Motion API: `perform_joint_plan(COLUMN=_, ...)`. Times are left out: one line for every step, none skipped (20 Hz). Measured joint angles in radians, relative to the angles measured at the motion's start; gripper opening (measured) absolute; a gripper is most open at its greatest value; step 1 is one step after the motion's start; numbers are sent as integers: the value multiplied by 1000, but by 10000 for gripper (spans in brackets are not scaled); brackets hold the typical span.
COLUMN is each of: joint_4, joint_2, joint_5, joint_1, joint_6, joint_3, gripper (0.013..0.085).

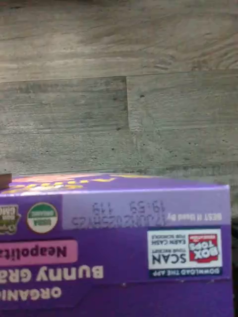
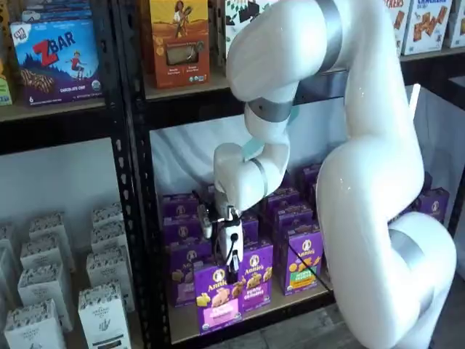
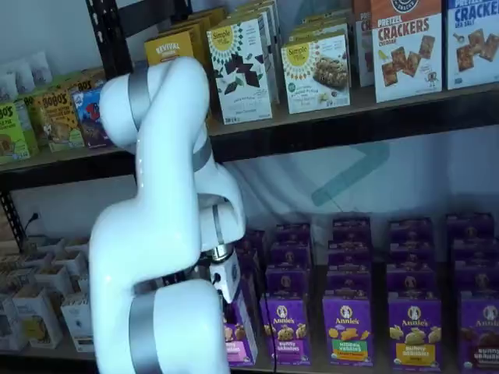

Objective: Pick up the purple box with a pink patch in the middle, on the bottom shelf, the first box from the left

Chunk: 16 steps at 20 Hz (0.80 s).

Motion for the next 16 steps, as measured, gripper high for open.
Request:
perform_joint_plan(joint_4=-4, joint_2=-13, joint_5=-2, joint_1=0, joint_6=3, joint_3=14, gripper=370)
perform_joint_plan(joint_4=-7, joint_2=-27, joint_5=-5, joint_1=0, joint_6=6, joint_3=29, gripper=370)
perform_joint_plan(joint_4=-12, joint_2=-44, joint_5=-11, joint_1=-1, joint_6=10, joint_3=49, gripper=370)
perform_joint_plan(joint_4=-16, joint_2=-56, joint_5=-15, joint_1=-2, joint_6=13, joint_3=63, gripper=370)
perform_joint_plan(joint_4=-17, joint_2=-69, joint_5=-18, joint_1=-3, joint_6=13, joint_3=78, gripper=370)
perform_joint_plan(joint_4=-19, joint_2=-83, joint_5=-20, joint_1=-5, joint_6=13, joint_3=93, gripper=370)
perform_joint_plan(joint_4=-19, joint_2=-94, joint_5=-22, joint_1=-6, joint_6=13, joint_3=105, gripper=370)
perform_joint_plan(joint_4=-20, joint_2=-107, joint_5=-24, joint_1=-8, joint_6=12, joint_3=120, gripper=370)
perform_joint_plan(joint_4=-20, joint_2=-116, joint_5=-25, joint_1=-9, joint_6=10, joint_3=130, gripper=370)
perform_joint_plan(joint_4=-20, joint_2=-127, joint_5=-27, joint_1=-11, joint_6=9, joint_3=142, gripper=370)
perform_joint_plan(joint_4=-19, joint_2=-137, joint_5=-29, joint_1=-12, joint_6=6, joint_3=153, gripper=370)
perform_joint_plan(joint_4=-15, joint_2=-148, joint_5=-33, joint_1=-14, joint_6=1, joint_3=165, gripper=370)
perform_joint_plan(joint_4=-10, joint_2=-158, joint_5=-40, joint_1=-16, joint_6=-6, joint_3=177, gripper=370)
perform_joint_plan(joint_4=-1, joint_2=-166, joint_5=-42, joint_1=-18, joint_6=-16, joint_3=185, gripper=370)
perform_joint_plan(joint_4=12, joint_2=-176, joint_5=-34, joint_1=-19, joint_6=-30, joint_3=192, gripper=330)
perform_joint_plan(joint_4=19, joint_2=-179, joint_5=-33, joint_1=-19, joint_6=-36, joint_3=195, gripper=330)
